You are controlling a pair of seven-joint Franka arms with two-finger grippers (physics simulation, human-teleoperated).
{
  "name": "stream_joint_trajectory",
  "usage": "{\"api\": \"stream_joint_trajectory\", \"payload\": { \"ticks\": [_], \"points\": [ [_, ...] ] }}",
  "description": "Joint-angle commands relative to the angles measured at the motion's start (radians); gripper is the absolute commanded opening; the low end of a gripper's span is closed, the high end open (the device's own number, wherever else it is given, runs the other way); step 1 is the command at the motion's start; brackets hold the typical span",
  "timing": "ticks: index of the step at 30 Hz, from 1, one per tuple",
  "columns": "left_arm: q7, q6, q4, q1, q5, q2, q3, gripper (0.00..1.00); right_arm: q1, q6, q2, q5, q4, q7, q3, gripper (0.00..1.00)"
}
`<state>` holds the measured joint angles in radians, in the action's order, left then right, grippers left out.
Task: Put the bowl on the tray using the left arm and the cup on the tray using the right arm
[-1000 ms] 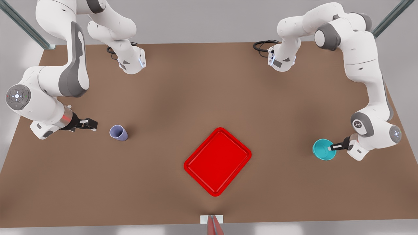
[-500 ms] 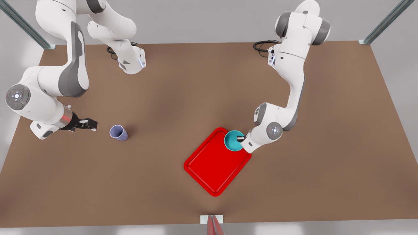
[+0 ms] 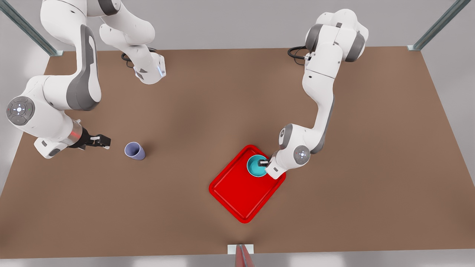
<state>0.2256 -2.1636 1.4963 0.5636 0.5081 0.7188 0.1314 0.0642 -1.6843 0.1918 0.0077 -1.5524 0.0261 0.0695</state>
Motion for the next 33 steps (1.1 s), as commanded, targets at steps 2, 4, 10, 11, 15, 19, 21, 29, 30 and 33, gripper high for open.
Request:
{"api": "stream_joint_trajectory", "payload": {
  "ticks": [2,4,10,11,15,19,21,29,30,33],
  "points": [
    [0.012,0.234,-0.002,-0.001,-0.158,-0.122,0.08,1.0,0.0,0.0,0.0,0.0,0.0,0.0,0.001,1.0],
    [0.009,0.272,-0.004,0.002,-0.273,-0.246,0.168,1.0,0.0,0.002,0.0,0.0,0.0,0.0,0.0,1.0],
    [-0.417,0.668,0.009,-0.145,-0.576,-0.53,0.16,1.0,0.0,0.002,0.0,0.002,0.0,0.0,0.0,1.0],
    [-0.407,0.673,0.004,-0.145,-0.577,-0.518,0.163,1.0,0.0,0.002,0.0,0.002,0.0,0.0,0.0,1.0],
    [-0.393,0.682,-0.005,-0.145,-0.568,-0.507,0.168,1.0,0.002,0.002,0.001,0.002,0.0,0.0,0.0,1.0],
    [-0.397,0.745,-0.074,-0.146,-0.54,-0.476,0.172,1.0,-0.007,-0.005,0.014,0.003,0.012,-0.002,0.001,1.0],
    [-0.397,0.746,-0.074,-0.146,-0.542,-0.473,0.172,1.0,-0.003,-0.023,0.018,0.003,0.015,-0.008,0.0,1.0],
    [-0.396,0.763,-0.073,-0.153,-0.539,-0.466,0.175,1.0,-0.101,-0.348,-0.028,0.025,-0.35,0.002,-0.033,1.0],
    [-0.396,0.765,-0.073,-0.153,-0.539,-0.466,0.174,1.0,-0.101,-0.419,0.009,0.025,-0.385,0.002,-0.033,1.0],
    [-0.396,0.774,-0.074,-0.153,-0.528,-0.464,0.175,1.0,-0.11,-0.566,0.147,0.029,-0.39,0.029,-0.034,1.0]
  ]
}}
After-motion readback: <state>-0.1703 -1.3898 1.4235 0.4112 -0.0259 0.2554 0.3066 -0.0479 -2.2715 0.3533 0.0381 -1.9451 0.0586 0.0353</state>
